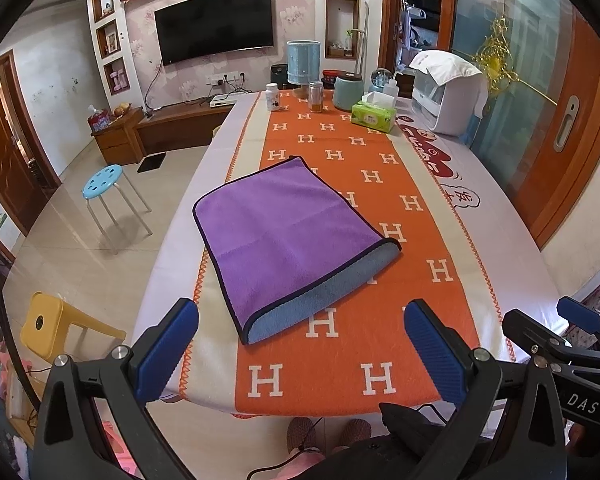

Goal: Fold towel

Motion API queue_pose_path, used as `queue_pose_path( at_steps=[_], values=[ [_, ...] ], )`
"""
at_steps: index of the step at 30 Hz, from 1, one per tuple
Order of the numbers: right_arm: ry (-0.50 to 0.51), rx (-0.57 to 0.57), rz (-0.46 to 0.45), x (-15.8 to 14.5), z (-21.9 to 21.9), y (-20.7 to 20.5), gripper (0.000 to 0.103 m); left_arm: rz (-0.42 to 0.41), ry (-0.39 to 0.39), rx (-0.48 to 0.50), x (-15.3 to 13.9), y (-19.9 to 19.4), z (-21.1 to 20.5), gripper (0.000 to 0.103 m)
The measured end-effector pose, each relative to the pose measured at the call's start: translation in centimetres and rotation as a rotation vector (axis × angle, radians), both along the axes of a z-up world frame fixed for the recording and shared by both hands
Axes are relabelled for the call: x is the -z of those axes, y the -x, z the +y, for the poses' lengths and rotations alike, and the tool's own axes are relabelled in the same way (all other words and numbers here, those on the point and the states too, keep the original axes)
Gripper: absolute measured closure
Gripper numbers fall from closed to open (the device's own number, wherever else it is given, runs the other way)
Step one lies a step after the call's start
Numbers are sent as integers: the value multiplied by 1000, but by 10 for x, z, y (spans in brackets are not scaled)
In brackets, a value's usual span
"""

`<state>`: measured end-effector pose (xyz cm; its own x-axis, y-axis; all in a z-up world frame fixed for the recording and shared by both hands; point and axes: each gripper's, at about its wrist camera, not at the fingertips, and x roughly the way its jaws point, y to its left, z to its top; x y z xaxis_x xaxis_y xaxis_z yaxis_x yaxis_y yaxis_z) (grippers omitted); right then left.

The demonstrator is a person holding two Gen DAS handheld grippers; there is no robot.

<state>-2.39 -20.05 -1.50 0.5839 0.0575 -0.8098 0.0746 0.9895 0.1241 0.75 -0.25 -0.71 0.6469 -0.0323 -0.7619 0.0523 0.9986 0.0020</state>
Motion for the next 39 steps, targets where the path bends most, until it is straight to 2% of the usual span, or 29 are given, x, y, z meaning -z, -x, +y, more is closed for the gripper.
queue_pose_path(
  at_steps=[9,15,21,30,39],
  values=[
    [14,39,17,0,7,-1,7,31,42,4,1,-14,14,1],
    [4,78,40,2,11,-4,7,68,73,57,8,-24,23,1],
    [-1,124,67,10,21,-3,7,105,70,114,17,-33,30,1],
    [-10,180,99,20,32,-1,7,130,110,151,29,-43,38,1],
    [16,165,96,19,34,-3,7,158,131,148,39,-49,32,1]
  ],
)
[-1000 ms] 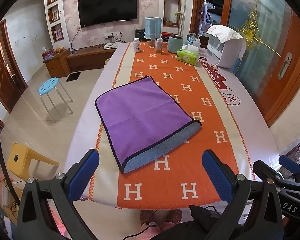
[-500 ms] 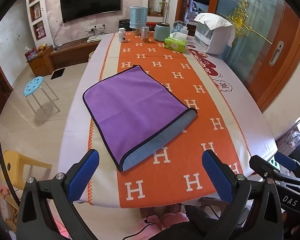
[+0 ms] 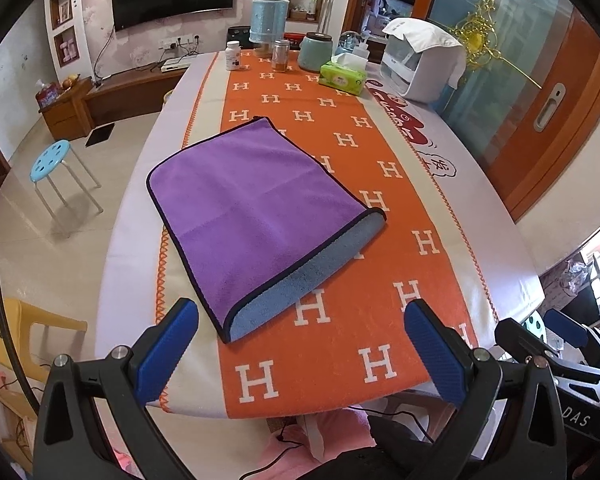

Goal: Fold towel

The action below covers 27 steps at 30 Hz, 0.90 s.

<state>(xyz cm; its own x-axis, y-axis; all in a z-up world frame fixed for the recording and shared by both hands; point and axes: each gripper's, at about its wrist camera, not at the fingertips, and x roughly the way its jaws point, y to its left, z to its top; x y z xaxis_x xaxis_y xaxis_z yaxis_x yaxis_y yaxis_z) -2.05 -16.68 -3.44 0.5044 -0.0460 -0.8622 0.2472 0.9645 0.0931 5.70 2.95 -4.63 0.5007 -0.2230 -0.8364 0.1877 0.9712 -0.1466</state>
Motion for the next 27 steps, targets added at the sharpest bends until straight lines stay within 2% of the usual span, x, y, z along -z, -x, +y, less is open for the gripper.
queue_pose_path(
  at_steps=[7,19,27],
  values=[
    [7,-86,-16,2,-5,-18,7,16,-6,-57,4,-12,-6,1],
    [24,-308,-49,5,-25,-77,11,47,4,-199,15,-41,-18,1],
    [46,-495,-74,19,-33,-121,12,99,-2,-286,38,-55,-14,1]
  ],
)
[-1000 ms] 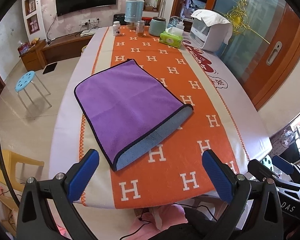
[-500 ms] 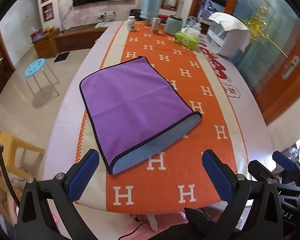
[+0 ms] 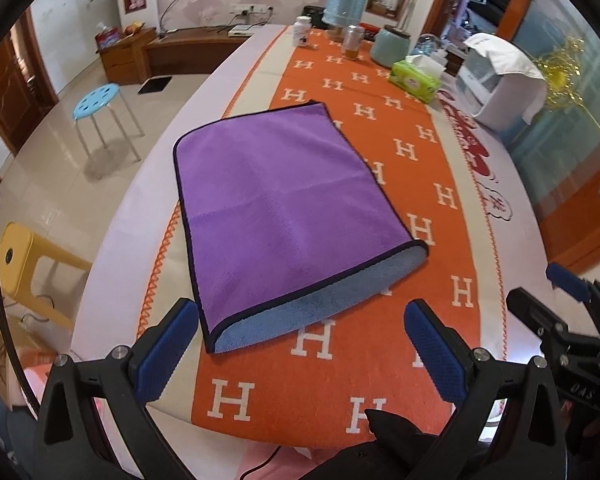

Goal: Fold towel

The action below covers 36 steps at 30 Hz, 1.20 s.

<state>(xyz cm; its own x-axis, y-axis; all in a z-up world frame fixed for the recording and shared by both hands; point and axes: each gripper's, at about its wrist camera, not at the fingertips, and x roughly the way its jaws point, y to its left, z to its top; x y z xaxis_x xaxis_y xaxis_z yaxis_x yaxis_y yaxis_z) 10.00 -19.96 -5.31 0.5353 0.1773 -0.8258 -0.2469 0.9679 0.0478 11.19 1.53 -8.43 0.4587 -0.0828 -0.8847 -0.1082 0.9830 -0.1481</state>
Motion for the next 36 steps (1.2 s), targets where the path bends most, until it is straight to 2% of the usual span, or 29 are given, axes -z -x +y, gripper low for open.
queue_pose_path(
  at_steps=[6,16,20,27,34,36],
  values=[
    [27,-130,22,24,2,-29,15,37,-15,-64,26,-2,7,1],
    [84,-411,26,68,13,-60,18,104,-39,-158,71,-4,26,1],
    [94,-474,31,82,17,-66,19,129,-45,-173,87,-5,33,1],
    [126,-591,37,112,24,-73,26,126,-70,-169,106,-8,39,1],
    [130,-622,52,133,26,-83,33,130,-73,-131,121,-20,37,1],
    [129,-626,59,137,27,-86,35,140,-74,-127,126,-24,37,4]
  ],
)
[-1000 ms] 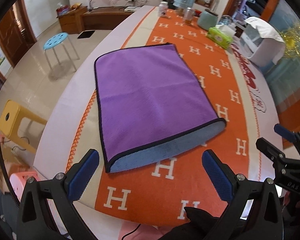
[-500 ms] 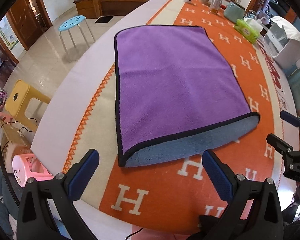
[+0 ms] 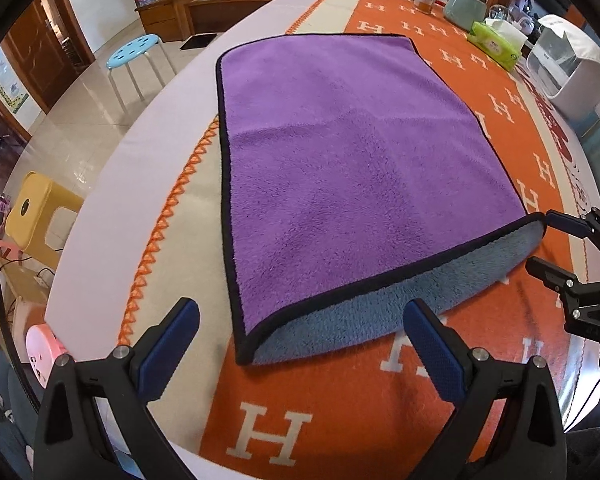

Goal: Fold towel

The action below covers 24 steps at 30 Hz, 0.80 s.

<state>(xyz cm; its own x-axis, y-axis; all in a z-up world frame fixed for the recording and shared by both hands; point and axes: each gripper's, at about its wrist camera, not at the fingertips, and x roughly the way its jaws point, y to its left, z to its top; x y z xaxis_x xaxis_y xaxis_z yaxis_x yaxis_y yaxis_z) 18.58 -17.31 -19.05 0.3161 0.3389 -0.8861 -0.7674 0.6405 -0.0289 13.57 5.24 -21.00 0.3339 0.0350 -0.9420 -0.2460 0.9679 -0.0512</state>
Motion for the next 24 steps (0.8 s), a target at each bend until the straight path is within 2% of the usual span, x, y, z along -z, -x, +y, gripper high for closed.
queue_pose_path(
  at_steps=[4,10,14,22,24],
  values=[
    [4,-10,14,6,1,-3,43,11,9,6,5,-4,0,8],
    [2,-13,25,9,-2,-4,54,16,78,1,7,-2,-1,9],
    [2,-10,30,9,-5,-5,63,22,101,-6,9,2,-4,16],
    [13,-2,28,8,-10,-7,81,25,133,-30,10,10,0,46],
    [11,1,29,7,-12,-7,85,30,126,-35,10,11,2,58]
  ],
)
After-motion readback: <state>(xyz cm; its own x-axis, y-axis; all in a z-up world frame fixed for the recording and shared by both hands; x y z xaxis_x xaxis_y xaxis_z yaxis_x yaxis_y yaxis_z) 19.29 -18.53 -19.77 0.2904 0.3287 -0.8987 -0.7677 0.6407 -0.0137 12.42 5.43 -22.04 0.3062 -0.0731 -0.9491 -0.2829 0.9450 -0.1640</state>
